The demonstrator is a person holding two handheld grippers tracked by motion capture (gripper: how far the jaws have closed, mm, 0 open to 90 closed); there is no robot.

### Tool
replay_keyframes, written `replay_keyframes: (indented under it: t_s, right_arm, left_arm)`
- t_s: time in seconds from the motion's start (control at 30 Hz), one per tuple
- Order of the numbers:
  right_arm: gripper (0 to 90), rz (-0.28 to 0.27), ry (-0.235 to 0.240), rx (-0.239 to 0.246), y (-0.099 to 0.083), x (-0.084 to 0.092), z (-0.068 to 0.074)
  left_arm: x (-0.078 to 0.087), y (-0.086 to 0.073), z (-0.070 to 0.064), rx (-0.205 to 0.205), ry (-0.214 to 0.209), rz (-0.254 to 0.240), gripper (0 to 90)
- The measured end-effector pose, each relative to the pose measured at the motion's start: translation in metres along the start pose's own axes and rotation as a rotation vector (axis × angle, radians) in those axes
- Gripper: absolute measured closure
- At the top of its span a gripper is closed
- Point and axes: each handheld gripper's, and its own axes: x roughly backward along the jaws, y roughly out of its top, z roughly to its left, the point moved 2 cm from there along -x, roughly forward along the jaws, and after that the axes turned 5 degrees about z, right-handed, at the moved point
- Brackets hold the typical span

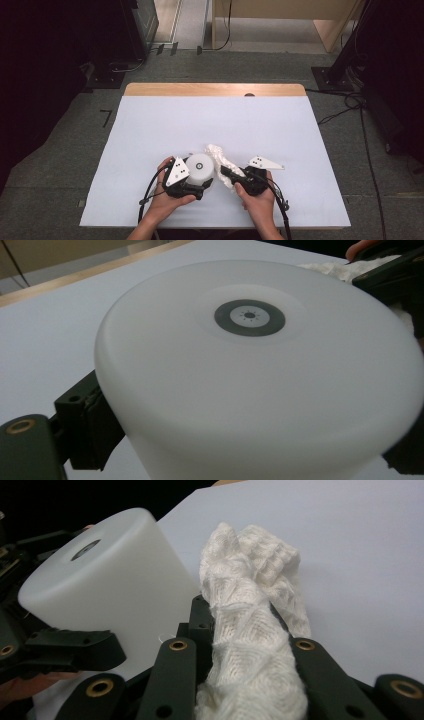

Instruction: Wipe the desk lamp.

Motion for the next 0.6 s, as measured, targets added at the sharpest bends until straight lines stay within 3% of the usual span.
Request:
replay_keyframes:
  t_s: [0.07,0.1,0.2,0.33,0.4,0.47,0.6]
  right_arm:
    - [74.9,-0.011,-0.014,-0.01,0.001,0.003,-0.004]
    - [74.9,-0.014,-0.02,-0.013,0.001,0.004,-0.005]
    - [74.9,-0.026,-0.032,-0.014,0.002,0.007,-0.007]
    - [74.9,-0.03,-0.036,-0.007,0.002,0.007,-0.006]
    - [74.9,-0.03,-0.037,-0.001,0.002,0.006,-0.005]
    - [74.9,-0.024,-0.036,0.002,0.001,0.006,-0.003]
    - [74.9,-0.03,-0.033,0.011,0.002,0.006,-0.001]
  left_arm:
    - [0.002,0.001,-0.003,0.0,0.02,0.001,5.5]
    - [0.003,0.001,-0.005,0.003,0.052,-0.005,5.0]
    - [0.006,0.002,-0.01,0.055,0.119,-0.033,1.5]
    - [-0.001,0.002,-0.019,0.075,0.204,-0.005,1.1]
    - [-0.003,0.001,-0.019,0.094,0.203,0.008,2.4]
    - [-0.003,0.001,-0.02,0.085,0.194,0.006,7.5]
    - [-0.002,0.001,-0.015,0.066,0.148,0.009,8.2]
